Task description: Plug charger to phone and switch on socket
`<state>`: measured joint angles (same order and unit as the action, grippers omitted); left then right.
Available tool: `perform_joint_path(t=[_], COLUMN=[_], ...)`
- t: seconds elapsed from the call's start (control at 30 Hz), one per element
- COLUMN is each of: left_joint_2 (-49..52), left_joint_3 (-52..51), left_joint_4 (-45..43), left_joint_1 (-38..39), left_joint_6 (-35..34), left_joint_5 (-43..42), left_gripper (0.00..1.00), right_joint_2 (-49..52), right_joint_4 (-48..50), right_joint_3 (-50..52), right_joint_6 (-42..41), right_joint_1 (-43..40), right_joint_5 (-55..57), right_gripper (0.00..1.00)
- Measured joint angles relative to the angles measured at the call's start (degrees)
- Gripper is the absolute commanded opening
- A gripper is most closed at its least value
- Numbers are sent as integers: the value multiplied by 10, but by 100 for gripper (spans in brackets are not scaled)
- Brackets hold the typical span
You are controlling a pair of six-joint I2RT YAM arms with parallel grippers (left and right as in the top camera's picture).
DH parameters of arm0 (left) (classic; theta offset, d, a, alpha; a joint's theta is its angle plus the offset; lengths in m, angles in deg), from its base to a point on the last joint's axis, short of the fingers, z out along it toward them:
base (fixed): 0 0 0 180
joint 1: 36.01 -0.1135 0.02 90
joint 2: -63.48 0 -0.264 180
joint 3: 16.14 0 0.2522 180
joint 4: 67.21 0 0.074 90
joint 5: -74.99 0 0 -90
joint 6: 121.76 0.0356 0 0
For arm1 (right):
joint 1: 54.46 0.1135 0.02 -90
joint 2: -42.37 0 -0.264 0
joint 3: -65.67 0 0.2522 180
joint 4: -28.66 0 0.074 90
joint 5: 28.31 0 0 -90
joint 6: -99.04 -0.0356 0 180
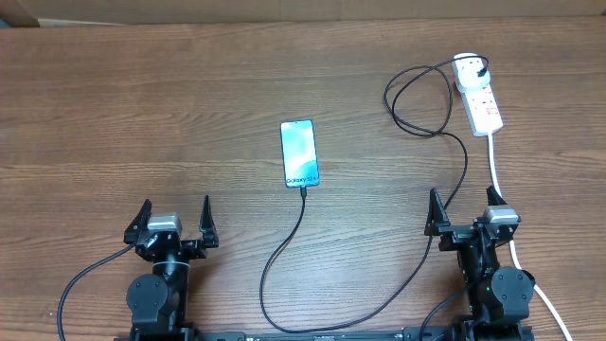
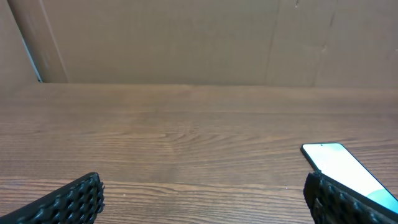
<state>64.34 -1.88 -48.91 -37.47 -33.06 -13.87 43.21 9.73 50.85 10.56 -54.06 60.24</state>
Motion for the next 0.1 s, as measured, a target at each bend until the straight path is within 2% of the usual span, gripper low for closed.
perform_joint_path(t=[0.1], left_joint_2=[0], left_joint_3=[0], left_joint_4=[0], left_joint_1=[0], left_joint_6=[0], left_joint_5=[0], left_gripper=[100], right_joint_2=[0], right_joint_4=[0], right_joint_3=[0], right_joint_6=[0], right_joint_1=[0], right_joint_5=[0], right_gripper=[100])
